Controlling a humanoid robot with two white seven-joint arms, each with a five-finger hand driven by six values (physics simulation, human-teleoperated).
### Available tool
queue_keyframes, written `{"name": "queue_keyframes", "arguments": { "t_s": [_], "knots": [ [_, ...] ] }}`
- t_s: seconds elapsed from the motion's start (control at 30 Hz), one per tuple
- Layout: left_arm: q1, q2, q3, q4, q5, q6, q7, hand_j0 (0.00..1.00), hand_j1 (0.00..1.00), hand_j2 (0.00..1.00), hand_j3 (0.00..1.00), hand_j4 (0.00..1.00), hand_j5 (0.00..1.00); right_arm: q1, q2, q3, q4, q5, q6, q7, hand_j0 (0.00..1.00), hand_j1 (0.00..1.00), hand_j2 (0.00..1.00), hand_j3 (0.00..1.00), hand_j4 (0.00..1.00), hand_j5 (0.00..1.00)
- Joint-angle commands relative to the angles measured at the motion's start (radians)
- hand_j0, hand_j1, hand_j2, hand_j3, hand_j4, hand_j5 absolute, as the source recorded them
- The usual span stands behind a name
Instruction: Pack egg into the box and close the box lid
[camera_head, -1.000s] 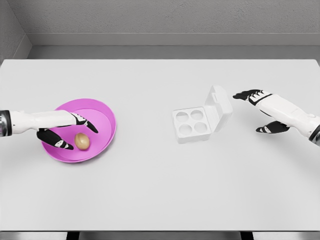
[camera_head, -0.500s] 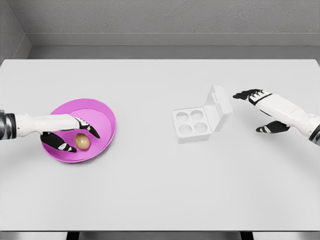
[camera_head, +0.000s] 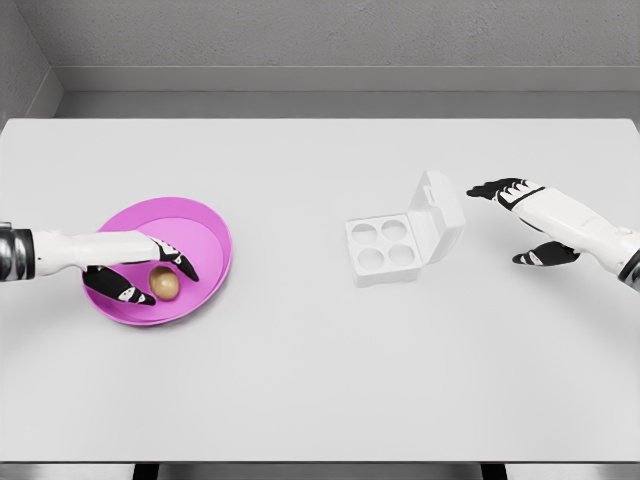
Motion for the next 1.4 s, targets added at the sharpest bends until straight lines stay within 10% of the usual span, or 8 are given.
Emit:
{"name": "queue_keyframes", "arguments": {
  "t_s": [0.0,1.13,1.37],
  "knots": [
    [0.0,-0.001,0.001,-0.002,0.007,0.002,0.0,0.69,0.69,0.69,0.69,0.69,0.69,0.0,-0.001,0.0,0.0,-0.006,0.001,0.0,1.0,1.0,1.0,1.0,1.0,1.0],
    [0.006,-0.001,-0.001,0.01,-0.017,0.002,0.002,0.67,0.67,0.67,0.67,0.67,0.67,0.0,-0.001,0.0,0.002,-0.006,0.002,0.0,1.0,1.0,1.0,1.0,1.0,1.0],
    [0.006,0.004,0.004,0.01,-0.017,0.002,0.002,0.51,0.51,0.51,0.51,0.51,0.51,0.0,-0.001,0.0,0.002,-0.006,0.002,0.0,1.0,1.0,1.0,1.0,1.0,1.0]
  ]
}}
